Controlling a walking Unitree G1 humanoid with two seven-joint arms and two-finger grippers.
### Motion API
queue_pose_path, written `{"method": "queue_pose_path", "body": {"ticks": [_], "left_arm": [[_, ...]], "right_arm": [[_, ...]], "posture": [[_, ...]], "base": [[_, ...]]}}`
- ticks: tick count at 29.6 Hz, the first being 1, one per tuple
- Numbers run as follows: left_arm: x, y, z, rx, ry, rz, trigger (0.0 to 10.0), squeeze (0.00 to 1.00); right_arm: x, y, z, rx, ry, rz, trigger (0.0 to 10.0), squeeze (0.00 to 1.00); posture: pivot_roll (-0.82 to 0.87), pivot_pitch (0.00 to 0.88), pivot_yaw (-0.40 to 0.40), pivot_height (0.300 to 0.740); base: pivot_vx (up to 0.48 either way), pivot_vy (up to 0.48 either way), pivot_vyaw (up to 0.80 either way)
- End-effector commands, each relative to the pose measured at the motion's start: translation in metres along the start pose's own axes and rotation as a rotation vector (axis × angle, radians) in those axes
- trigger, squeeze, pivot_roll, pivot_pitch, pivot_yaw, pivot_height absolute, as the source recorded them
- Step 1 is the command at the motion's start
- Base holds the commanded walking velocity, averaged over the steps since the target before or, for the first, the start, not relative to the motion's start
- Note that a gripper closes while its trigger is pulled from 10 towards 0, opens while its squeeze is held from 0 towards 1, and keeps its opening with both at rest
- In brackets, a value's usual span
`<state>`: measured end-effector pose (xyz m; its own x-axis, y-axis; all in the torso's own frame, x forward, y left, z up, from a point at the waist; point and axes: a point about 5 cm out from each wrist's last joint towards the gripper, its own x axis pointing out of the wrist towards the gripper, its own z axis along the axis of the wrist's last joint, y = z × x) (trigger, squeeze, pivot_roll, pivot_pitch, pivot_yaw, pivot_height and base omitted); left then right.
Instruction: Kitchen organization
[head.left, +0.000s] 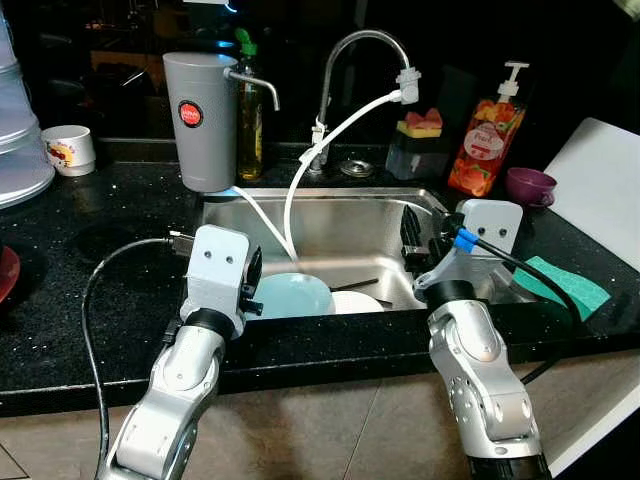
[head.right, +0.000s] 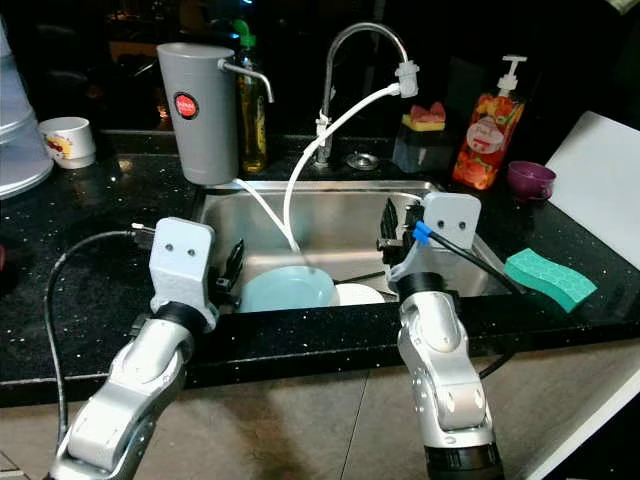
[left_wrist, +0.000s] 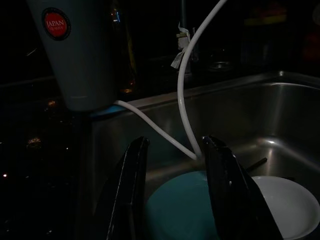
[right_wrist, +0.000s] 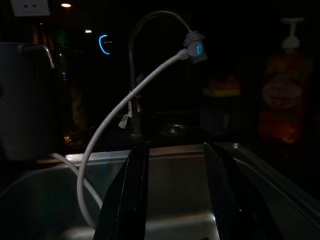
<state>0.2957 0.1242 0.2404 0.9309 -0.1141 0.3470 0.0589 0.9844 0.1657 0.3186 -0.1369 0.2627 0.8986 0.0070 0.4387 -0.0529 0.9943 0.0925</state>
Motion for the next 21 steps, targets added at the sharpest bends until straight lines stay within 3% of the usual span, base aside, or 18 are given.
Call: {"method": "queue_pose_path", "body": {"ticks": [1, 21], "left_arm": [[-0.0001, -0.0032, 0.0006, 0.015, -0.01, -0.008, 10.0, 0.0], [0.0019, -0.0036, -0.0055, 0.11, 0.008, -0.016, 10.0, 0.0]], "right_arm": [[-0.0017, 0.0003, 0.0021, 0.0, -0.014, -0.005, 10.0, 0.0], [0.0031, 0.0016, -0.0003, 0.016, 0.0, -0.013, 10.0, 0.0]], "posture": [[0.09, 0.102, -0.077, 0.74], [0.1, 0.109, -0.085, 0.74]], "base": [[0.0, 0.0, 0.0], [0.0, 0.0, 0.0]]}}
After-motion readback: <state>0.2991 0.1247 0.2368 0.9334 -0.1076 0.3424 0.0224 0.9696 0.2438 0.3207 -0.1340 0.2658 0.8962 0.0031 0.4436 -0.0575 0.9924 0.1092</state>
